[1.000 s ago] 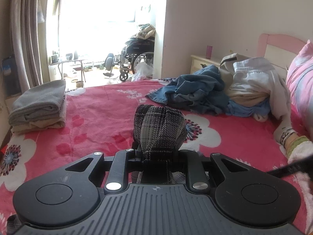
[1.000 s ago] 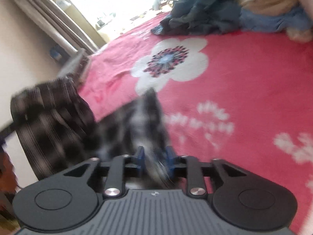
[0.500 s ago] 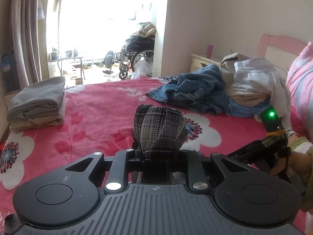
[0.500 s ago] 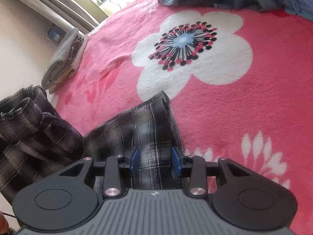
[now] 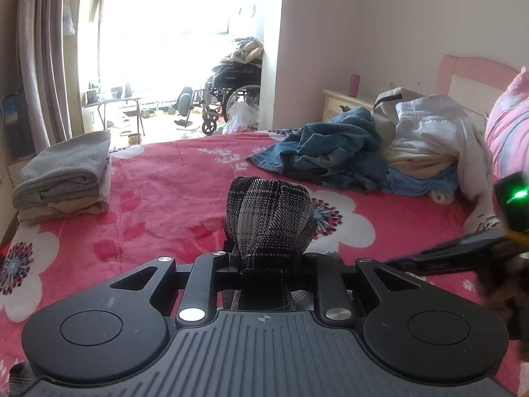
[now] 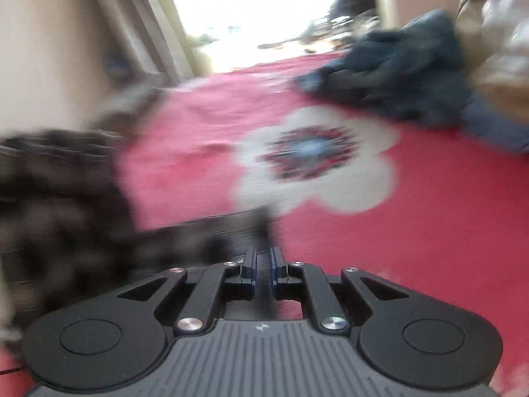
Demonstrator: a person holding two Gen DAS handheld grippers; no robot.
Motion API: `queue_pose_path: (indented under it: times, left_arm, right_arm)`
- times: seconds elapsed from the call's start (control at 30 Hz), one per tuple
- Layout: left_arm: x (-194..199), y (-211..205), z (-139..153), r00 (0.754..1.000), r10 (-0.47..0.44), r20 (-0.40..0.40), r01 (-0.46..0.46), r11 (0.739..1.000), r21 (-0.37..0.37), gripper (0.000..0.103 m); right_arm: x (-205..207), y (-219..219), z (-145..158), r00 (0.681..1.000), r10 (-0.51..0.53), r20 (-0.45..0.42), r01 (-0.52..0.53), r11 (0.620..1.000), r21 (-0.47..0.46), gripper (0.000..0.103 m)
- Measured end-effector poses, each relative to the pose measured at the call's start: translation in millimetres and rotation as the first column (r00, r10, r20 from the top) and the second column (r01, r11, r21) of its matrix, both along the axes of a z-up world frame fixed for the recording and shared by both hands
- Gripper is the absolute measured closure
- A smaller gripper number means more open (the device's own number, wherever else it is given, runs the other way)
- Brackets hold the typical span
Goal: Fold clothes
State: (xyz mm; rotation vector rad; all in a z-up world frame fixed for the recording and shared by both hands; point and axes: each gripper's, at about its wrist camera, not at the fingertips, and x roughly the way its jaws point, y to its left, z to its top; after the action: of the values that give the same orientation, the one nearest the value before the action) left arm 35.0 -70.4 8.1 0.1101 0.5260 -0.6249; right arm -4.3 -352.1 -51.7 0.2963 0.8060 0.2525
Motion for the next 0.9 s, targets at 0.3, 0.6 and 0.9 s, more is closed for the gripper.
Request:
queue_pose_path:
  times: [0.3,0.6,0.9]
  left_arm:
    - [0,-2,-1,1.000,-0.008,0.001,0.008,1.000,-0.001,0.084]
    - [-9,-25,-9,0.998,-0.060,0.005,0.059,0.998,0.033,0.084]
    - [-30,-78,-41,0.983,-0.184,0.001,0.183,0.977,0.112,0.084]
  right_arm:
    - [-29,-29,-19,0.995,-0.058,-0.077,0.041,0.978,-0.205,0.094]
    - [-36,-1,-46,0.984,0.124,-0.131,-0.144,0.977,-0.155,0.087]
    - [-48,-89,-51,0.938,-0.234,-0.256,0.295,0.926,0.236,0.082]
